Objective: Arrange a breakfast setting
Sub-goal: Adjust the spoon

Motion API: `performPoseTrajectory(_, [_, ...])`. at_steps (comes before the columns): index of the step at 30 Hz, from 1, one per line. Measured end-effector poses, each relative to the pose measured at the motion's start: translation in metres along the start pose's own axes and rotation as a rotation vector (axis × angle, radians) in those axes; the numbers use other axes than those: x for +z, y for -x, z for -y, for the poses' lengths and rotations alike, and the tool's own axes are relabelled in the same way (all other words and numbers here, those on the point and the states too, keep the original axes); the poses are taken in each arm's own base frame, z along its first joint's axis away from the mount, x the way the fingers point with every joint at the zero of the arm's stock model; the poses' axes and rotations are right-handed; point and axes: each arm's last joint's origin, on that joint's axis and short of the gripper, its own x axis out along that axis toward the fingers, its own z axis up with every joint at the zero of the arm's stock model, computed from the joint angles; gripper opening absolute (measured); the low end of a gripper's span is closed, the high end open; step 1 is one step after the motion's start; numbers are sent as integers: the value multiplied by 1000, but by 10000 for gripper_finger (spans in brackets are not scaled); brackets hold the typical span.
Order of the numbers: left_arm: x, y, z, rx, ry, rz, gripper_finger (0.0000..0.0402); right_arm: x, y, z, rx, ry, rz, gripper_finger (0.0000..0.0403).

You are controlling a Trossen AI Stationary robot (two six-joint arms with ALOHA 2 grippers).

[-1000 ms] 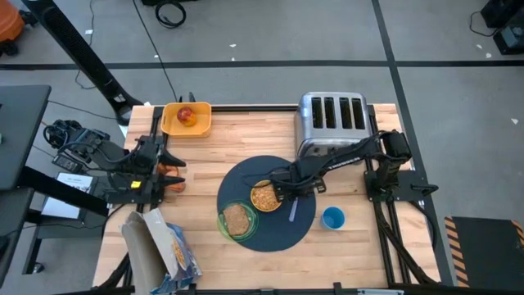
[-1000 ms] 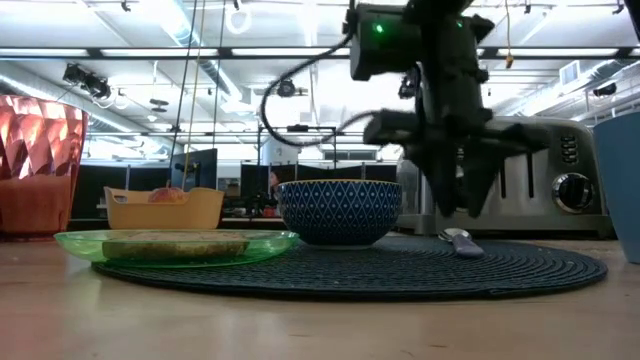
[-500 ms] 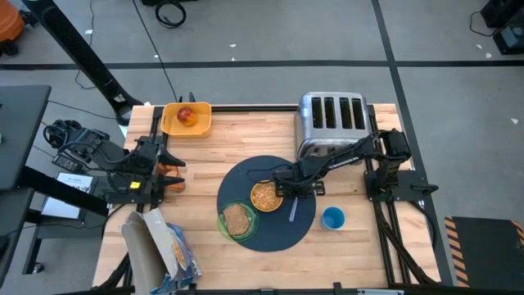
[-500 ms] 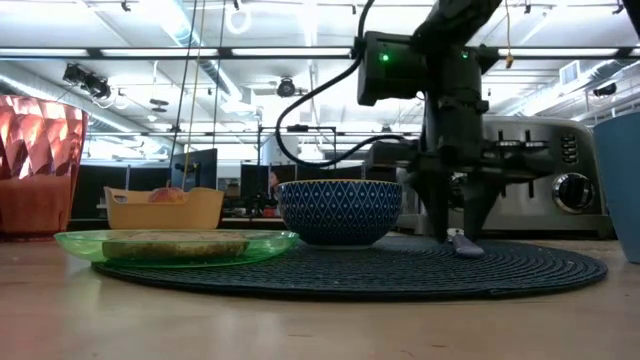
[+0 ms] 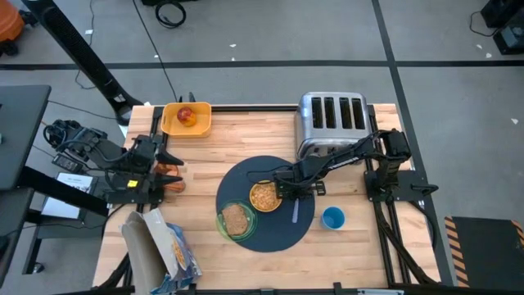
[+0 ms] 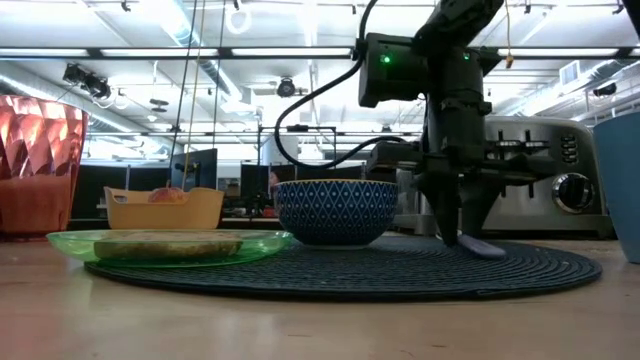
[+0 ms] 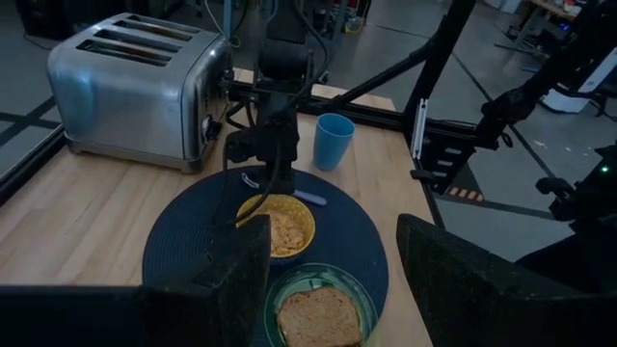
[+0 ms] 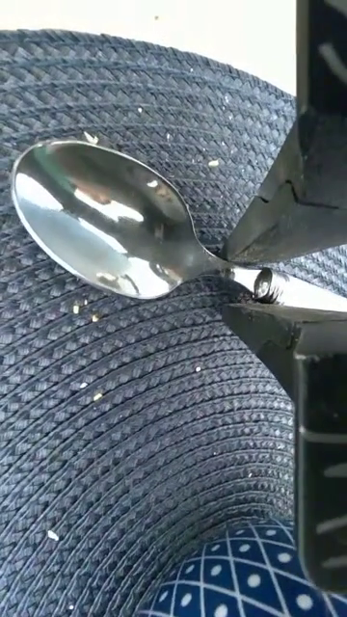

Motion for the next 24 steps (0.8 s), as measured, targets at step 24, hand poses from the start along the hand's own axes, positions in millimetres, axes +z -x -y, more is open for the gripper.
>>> performPoseTrajectory(24, [0,0,0,0,-2,1,231,-11,1,-6,48,103,-33,77])
